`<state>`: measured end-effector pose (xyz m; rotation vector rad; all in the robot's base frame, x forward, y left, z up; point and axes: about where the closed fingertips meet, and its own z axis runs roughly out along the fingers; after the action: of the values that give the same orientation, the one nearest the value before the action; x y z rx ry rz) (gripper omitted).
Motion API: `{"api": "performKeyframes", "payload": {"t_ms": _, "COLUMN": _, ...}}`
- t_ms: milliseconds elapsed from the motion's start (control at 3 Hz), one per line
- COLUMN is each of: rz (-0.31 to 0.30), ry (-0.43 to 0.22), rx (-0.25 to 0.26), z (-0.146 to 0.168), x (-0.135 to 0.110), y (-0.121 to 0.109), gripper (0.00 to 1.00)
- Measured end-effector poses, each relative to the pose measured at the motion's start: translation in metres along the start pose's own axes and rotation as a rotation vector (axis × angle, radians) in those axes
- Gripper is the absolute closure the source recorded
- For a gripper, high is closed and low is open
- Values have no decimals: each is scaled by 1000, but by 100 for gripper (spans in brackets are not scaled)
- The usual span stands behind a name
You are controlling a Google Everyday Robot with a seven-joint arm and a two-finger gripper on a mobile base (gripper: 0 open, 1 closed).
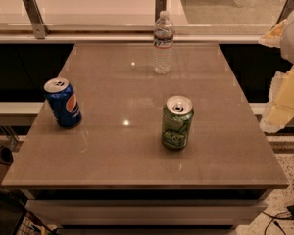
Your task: Knock water bottle over
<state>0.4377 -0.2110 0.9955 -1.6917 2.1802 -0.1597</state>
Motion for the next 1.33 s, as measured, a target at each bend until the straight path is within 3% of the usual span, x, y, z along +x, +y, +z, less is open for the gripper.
{"api": "performKeyframes", "payload": {"t_ms": 667, "rz": 4, "ry": -15, "rx": 7, "z": -1, "x": -1, "y": -1, "gripper": 0}}
{"api": "performKeyframes", "payload": {"t_ms": 1000, "rz": 27, "ry": -104, "rx": 15, "z": 1, "x": -3, "y": -7, "gripper": 0}}
{"api": "performKeyframes", "payload": {"t_ms": 1333, "rz": 82, "ry": -264, "rx": 44, "z": 3, "x": -5, "y": -23, "gripper": 0}}
